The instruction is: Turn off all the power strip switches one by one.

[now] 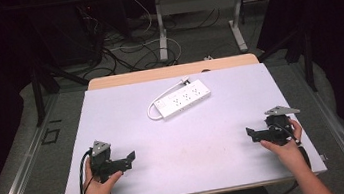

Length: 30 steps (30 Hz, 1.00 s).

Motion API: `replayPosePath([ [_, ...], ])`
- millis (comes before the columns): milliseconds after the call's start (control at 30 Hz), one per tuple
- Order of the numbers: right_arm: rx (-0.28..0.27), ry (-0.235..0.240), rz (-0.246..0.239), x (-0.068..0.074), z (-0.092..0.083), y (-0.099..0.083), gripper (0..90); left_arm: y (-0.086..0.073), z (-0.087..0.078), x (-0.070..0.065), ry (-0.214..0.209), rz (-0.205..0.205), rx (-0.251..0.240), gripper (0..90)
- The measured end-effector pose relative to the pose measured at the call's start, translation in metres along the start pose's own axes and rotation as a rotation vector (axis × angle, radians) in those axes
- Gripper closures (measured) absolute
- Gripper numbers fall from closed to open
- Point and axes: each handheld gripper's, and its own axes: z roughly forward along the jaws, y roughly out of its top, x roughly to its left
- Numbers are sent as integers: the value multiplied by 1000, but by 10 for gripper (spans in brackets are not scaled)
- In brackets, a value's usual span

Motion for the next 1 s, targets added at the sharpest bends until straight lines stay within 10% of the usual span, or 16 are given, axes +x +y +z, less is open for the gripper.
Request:
replayPosePath([
  [1000,21,152,-215,78,30,78,0,-3,-5,-3,2,8,-32,2],
])
